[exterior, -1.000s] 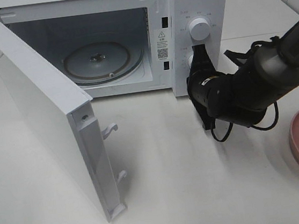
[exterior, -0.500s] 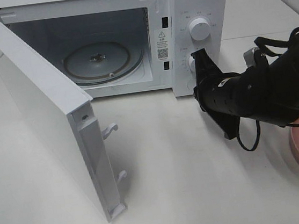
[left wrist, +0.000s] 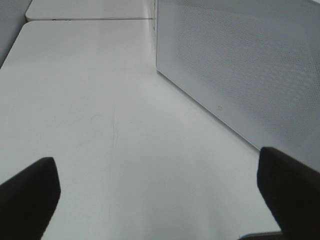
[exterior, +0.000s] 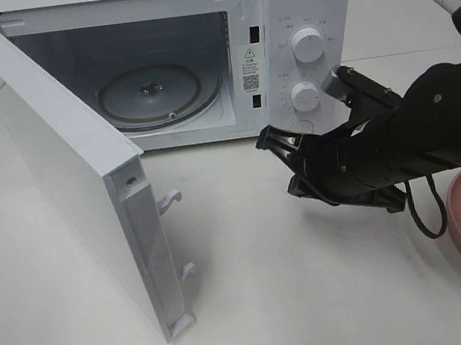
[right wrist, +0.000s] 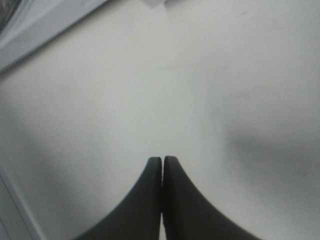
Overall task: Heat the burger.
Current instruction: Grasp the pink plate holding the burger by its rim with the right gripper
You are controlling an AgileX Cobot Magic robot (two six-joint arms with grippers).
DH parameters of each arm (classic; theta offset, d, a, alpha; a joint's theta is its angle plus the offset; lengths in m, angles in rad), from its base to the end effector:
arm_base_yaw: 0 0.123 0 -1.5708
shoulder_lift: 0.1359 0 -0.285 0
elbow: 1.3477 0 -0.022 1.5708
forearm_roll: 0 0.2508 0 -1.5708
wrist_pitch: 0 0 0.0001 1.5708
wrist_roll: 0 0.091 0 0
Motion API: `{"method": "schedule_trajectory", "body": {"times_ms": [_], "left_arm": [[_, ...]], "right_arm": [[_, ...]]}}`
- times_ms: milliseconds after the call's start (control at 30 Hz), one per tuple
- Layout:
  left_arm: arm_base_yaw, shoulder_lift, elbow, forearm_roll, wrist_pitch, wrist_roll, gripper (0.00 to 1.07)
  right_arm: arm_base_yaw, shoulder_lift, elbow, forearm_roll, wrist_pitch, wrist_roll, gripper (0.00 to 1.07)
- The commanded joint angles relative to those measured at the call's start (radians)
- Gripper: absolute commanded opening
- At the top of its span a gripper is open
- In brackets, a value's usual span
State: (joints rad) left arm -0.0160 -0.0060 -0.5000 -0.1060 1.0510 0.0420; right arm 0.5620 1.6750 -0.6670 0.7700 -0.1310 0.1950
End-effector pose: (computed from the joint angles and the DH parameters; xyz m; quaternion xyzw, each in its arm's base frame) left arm -0.0057 -0.0083 0.2784 0.0265 0.8475 -0.0461 0.5281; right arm 0.2569 0.1521 0.1468 0.2005 0.9089 0.2199 0.2922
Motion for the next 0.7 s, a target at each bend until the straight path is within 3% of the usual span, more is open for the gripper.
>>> {"method": "schedule_trajectory", "body": {"times_ms": [33, 200, 400, 700], "left_arm": [[0.003, -0.024, 0.002, 0.001, -0.014, 0.001, 1.01], [0.003, -0.024, 0.002, 0.001, -0.014, 0.001, 1.01], [0.003, -0.024, 0.002, 0.001, -0.014, 0.001, 1.01], [0.003, -0.024, 0.002, 0.001, -0.014, 0.001, 1.01]], "right_arm": [[0.0, -0.031, 0.002, -0.01, 0.12, -0.135, 0.0], [0.0, -0.063, 0.001, -0.075, 0.296, -0.243, 0.0], [-0.004, -0.113, 0.001, -0.274, 0.483, -0.238, 0.01], [-0.096, -0.233, 0.001, -0.422, 0.7, -0.237, 0.04]]}}
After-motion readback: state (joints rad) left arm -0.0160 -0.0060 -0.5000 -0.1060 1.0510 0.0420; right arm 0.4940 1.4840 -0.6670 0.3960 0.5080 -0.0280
